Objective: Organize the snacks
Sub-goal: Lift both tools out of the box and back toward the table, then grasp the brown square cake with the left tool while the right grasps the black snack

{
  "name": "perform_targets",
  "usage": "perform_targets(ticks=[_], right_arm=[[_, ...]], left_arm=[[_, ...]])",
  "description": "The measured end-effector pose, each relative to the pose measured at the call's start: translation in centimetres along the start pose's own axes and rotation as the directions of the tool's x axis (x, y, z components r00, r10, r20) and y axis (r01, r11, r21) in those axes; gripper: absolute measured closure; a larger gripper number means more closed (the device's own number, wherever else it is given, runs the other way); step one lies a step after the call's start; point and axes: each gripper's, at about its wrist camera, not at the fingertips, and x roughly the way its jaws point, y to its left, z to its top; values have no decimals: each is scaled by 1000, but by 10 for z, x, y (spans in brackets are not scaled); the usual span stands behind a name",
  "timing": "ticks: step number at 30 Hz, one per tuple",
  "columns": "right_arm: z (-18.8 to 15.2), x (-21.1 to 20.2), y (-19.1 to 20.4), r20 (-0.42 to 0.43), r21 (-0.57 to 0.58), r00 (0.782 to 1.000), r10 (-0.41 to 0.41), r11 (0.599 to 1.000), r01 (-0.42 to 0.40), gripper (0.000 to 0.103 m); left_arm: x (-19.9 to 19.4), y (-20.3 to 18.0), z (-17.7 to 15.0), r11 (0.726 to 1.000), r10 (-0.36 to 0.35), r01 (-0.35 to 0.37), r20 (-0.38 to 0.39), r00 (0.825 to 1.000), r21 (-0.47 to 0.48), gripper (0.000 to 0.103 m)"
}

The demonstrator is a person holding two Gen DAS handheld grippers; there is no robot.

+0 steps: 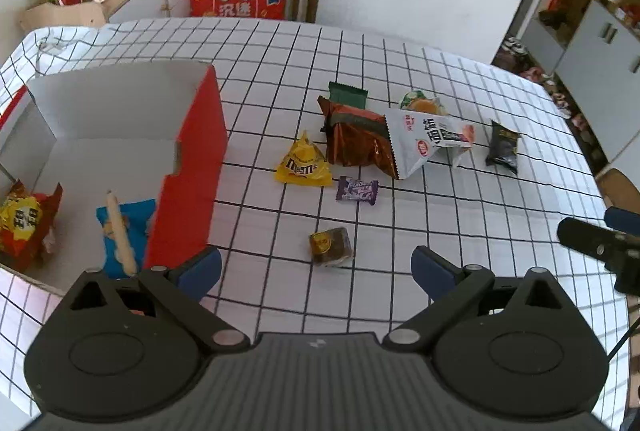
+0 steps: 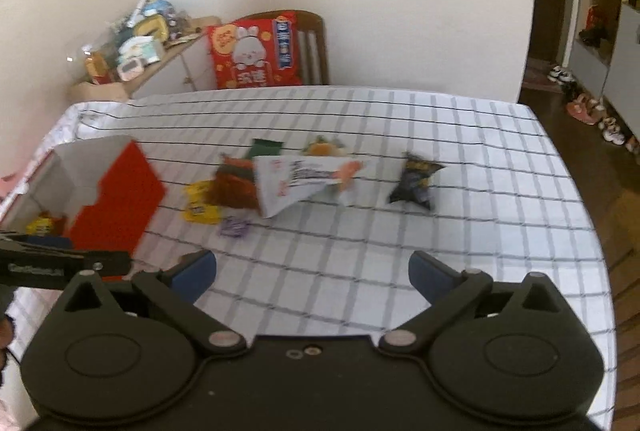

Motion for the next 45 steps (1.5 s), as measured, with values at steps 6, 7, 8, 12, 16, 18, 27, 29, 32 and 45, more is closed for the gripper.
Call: perform_targets(ticks=[6, 7, 8, 12, 16, 18, 27, 29, 32, 45], right_arm=[[18, 36, -38, -30, 53, 998, -59, 997, 60, 1], [20, 42, -41, -35, 53, 997, -69, 996, 71, 1], [21, 49, -44, -42, 56, 996, -77, 995, 79, 1], [27, 70, -54, -57, 58, 995, -78, 995, 81, 2], [35, 91, -67, -78, 84, 994, -75, 993, 81, 3], [40, 102, -76, -89, 109, 993, -71, 991, 81, 3], [57, 146, -90, -118, 148, 985, -125, 979, 142, 9], [58, 153, -93, -116, 160, 985, -125, 977, 143, 10], [61, 162, -94, -122, 166, 986, -117, 977, 137, 13], [62, 180, -95, -121, 170, 987, -110, 977, 130, 48]], left_arm=[[30, -13, 13, 998, 51, -53, -59, 997, -33, 1], [34, -15, 15, 997, 61, -64, -68, 996, -38, 1], [38, -16, 16, 996, 69, -73, -74, 995, -44, 1], [55, -16, 22, 991, 100, -109, -106, 989, -76, 2], [68, -15, 27, 986, 113, -128, -137, 984, -107, 2], [74, -14, 30, 983, 120, -139, -152, 981, -121, 2], [93, -11, 31, 969, 129, -169, -217, 968, -179, 2], [97, -7, 30, 963, 120, -172, -237, 964, -210, 3], [103, -6, 29, 959, 105, -165, -253, 962, -230, 14], [113, -9, 26, 954, 86, -159, -275, 958, -256, 61]])
